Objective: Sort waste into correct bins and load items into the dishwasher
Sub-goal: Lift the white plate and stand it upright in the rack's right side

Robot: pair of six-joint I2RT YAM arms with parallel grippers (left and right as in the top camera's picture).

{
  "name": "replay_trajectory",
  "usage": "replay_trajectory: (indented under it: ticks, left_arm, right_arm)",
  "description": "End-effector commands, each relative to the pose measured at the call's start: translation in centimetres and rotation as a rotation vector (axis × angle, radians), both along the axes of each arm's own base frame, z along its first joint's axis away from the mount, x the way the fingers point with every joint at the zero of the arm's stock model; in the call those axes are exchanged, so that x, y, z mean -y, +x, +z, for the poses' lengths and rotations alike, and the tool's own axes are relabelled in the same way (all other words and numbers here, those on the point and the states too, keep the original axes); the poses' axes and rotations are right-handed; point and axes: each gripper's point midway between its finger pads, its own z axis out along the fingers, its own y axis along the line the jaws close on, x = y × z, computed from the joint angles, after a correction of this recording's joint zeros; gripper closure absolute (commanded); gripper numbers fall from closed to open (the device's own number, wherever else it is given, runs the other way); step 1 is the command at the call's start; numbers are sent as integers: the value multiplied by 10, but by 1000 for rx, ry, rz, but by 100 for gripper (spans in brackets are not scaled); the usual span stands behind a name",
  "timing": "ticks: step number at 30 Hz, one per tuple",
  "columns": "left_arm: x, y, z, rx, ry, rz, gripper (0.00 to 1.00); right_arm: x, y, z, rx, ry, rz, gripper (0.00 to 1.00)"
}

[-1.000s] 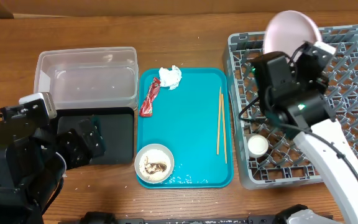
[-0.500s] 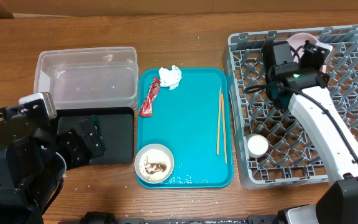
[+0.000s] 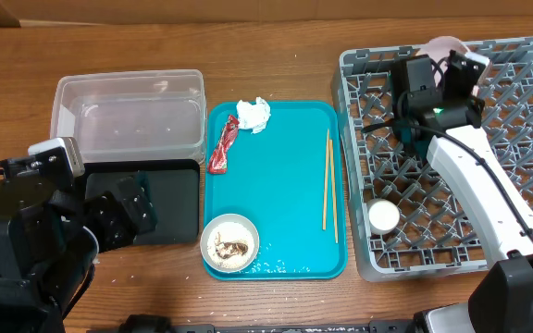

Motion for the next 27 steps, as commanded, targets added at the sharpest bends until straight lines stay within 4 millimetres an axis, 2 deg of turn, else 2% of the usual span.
replay_trajectory:
  ticks: [1, 7, 12, 15, 19, 22, 27]
  left_arm:
    - [-3, 1, 3, 10, 0, 21, 0]
    - [-3, 1, 3, 10, 0, 21, 0]
    - [-3, 1, 3, 10, 0, 21, 0]
    - [-3, 1, 3, 10, 0, 21, 0]
    - [-3, 1, 3, 10, 0, 21, 0]
    - [-3, 1, 3, 10, 0, 21, 0]
    - [-3, 1, 3, 10, 0, 21, 0]
  right_arm:
    - [-5, 10, 5, -52, -37, 77, 96]
    - [-14, 26, 7, -13, -11, 130, 96]
    - [-7, 31, 13, -8, -56, 122, 96]
    - [9, 27, 24, 23, -107, 51, 96]
    - [42, 15, 41, 59, -194, -85, 96]
    - [61, 12, 39, 6, -204, -100, 96]
    - [87, -1, 24, -85, -165, -122, 96]
